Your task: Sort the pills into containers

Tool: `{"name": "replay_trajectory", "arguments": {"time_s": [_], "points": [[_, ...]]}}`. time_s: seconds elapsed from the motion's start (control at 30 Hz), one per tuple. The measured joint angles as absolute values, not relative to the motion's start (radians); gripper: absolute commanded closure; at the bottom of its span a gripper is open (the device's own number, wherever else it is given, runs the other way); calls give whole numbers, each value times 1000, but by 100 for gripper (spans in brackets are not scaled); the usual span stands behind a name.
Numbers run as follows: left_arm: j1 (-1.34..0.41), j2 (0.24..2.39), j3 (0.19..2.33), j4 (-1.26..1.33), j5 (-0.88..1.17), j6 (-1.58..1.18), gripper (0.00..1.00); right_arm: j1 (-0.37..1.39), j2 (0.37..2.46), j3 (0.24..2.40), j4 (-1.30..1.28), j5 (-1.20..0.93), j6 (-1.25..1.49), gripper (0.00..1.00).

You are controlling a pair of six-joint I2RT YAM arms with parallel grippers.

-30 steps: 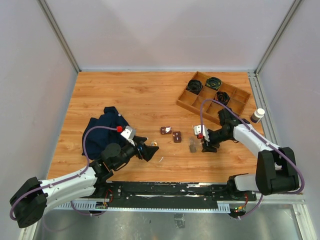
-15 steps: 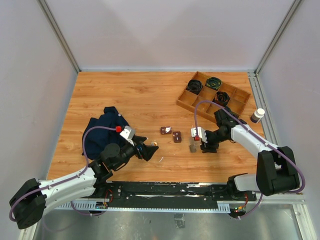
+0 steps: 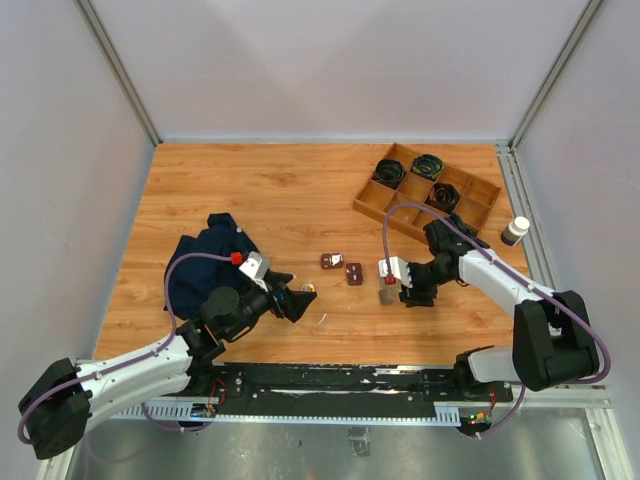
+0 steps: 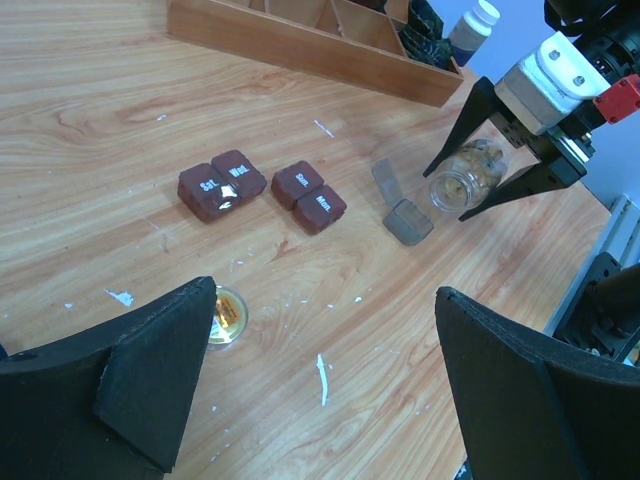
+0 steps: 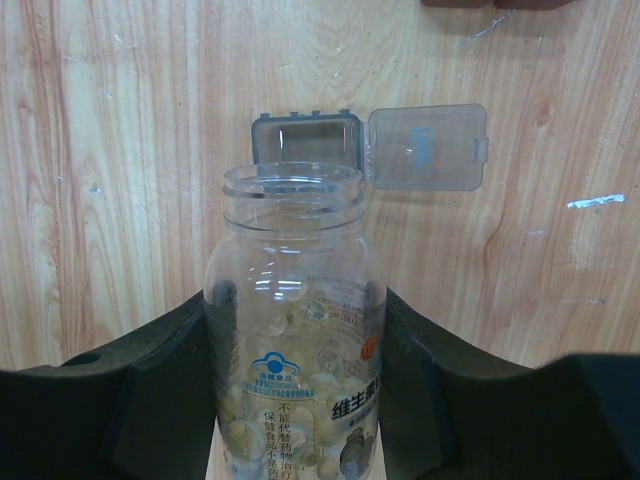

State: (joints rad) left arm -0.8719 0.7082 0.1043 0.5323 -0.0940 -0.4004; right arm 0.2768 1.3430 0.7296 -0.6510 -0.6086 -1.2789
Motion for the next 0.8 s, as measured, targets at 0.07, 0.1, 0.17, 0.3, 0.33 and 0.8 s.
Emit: {"name": "replay_trajectory", "arguments": {"time_s": [0.07, 0.1, 0.17, 0.3, 0.33, 0.8], "points": [[-872, 708, 104, 529, -94, -400, 5, 279, 1343, 730, -651, -599, -1279, 99], [-872, 708, 104, 528, -94, -400, 5, 280, 1343, 730, -651, -597, -1279, 99], [-872, 707, 104, 527, -94, -400, 5, 282, 1343, 730, -651, -590, -1279, 99], [-872, 707, 104, 524, -94, -401, 5, 299, 1343, 730, -651, -568, -1274, 99], [-872, 707, 104, 522, -94, -400, 6, 304, 1343, 730, -651, -562, -1272, 99], [-872, 689, 104, 520, -93, -401, 6, 336, 1347, 730, -651, -502, -1252, 99]]}}
